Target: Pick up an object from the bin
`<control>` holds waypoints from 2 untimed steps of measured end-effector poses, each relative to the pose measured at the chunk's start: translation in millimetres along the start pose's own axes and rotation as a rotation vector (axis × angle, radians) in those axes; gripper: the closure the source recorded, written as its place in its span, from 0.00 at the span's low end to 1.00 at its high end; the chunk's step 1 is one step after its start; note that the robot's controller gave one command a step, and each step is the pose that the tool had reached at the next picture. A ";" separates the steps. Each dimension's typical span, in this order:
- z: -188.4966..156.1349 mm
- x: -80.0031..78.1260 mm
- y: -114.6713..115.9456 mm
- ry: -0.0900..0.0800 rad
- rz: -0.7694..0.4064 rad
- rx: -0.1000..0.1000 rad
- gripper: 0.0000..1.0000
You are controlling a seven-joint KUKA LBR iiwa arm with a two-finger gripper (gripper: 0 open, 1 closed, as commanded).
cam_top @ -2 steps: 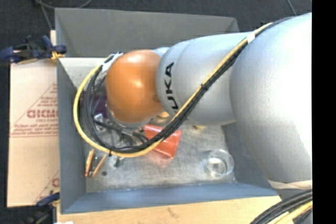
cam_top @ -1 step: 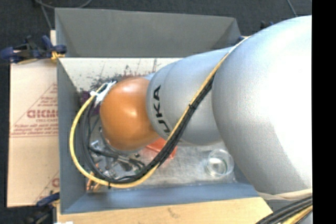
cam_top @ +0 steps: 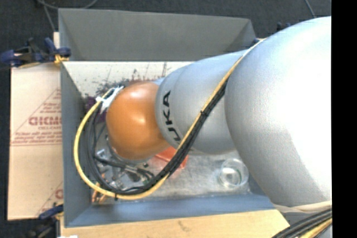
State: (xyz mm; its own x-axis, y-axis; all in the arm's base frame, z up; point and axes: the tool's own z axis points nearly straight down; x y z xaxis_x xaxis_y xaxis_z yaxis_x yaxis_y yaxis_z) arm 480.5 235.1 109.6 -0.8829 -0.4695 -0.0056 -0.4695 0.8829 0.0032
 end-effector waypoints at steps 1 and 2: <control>-57.6 -0.6 -3.1 0.009 -0.001 0.003 1.00; -80.9 -4.9 -2.1 -0.004 0.000 0.003 1.00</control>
Offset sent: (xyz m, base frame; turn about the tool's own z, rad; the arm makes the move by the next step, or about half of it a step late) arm 0.0030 0.0031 0.0279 -0.0040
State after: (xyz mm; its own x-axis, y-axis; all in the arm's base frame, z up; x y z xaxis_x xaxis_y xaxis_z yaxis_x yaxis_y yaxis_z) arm 485.5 235.0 190.5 -0.8827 -0.4699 -0.0095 -0.4699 0.8827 -0.0003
